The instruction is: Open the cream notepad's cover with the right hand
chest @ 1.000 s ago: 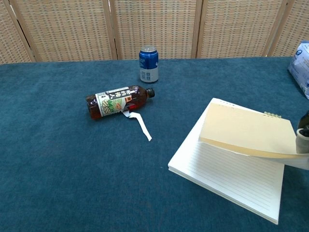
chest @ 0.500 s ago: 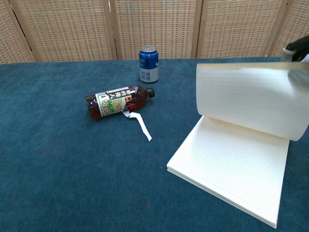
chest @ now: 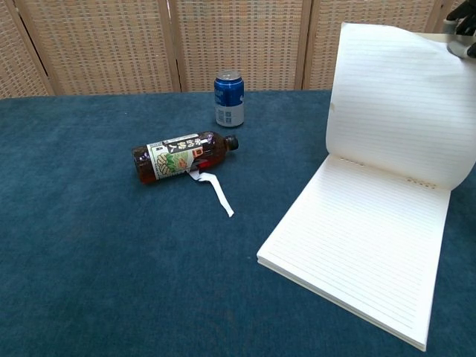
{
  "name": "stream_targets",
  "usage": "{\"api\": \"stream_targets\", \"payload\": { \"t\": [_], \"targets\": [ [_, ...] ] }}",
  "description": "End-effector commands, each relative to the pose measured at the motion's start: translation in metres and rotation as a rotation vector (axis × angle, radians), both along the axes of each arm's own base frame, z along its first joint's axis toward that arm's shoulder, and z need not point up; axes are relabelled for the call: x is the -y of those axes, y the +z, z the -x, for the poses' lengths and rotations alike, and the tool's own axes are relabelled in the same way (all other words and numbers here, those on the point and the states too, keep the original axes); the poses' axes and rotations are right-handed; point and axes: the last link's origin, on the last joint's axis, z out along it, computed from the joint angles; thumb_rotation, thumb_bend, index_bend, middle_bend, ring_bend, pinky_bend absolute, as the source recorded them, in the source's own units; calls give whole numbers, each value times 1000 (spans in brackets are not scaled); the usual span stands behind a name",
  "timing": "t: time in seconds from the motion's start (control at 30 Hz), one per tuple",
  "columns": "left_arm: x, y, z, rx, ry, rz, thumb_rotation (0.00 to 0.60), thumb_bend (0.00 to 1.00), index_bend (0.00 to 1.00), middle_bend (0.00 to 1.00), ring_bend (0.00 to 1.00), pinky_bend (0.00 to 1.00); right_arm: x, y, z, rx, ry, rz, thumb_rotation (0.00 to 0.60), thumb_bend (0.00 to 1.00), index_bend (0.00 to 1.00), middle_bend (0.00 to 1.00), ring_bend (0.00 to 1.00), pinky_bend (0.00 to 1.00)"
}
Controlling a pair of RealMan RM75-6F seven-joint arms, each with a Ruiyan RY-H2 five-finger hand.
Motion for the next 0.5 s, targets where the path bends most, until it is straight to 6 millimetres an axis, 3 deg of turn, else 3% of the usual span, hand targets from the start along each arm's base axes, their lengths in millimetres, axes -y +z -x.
{"api": "stream_targets", "payload": {
  "t": [0.03,0.17,0.27,0.33,0.4,0.43,0.5],
  "targets": [
    [-8,-5,2,-9,25,13,600,0,0,0,0,0,37,-6,9,-78,-80,29,600,592,650,622,378,301],
    [-14,-8,5,-21,50,23,600,0,0,0,0,0,52,-4,22,-97,-144,75,600,573,650,606,376,301],
    [-21,-13,6,-34,74,35,600,0,0,0,0,0,64,-6,30,-73,-198,90,600,486,601,514,308,299],
    [-24,-16,7,-40,82,45,600,0,0,0,0,0,69,-7,36,-64,-221,84,600,307,415,320,166,245],
    [-27,-18,7,-46,89,53,600,0,0,0,0,0,72,-7,42,-64,-249,64,600,85,130,74,28,111],
    [-28,-18,7,-47,93,56,600,0,0,0,0,0,73,-7,46,-62,-272,48,600,30,48,16,2,56],
    [-29,-19,8,-48,99,55,600,0,0,0,0,0,76,-5,49,-36,-298,43,600,0,0,0,0,6]
  ]
}}
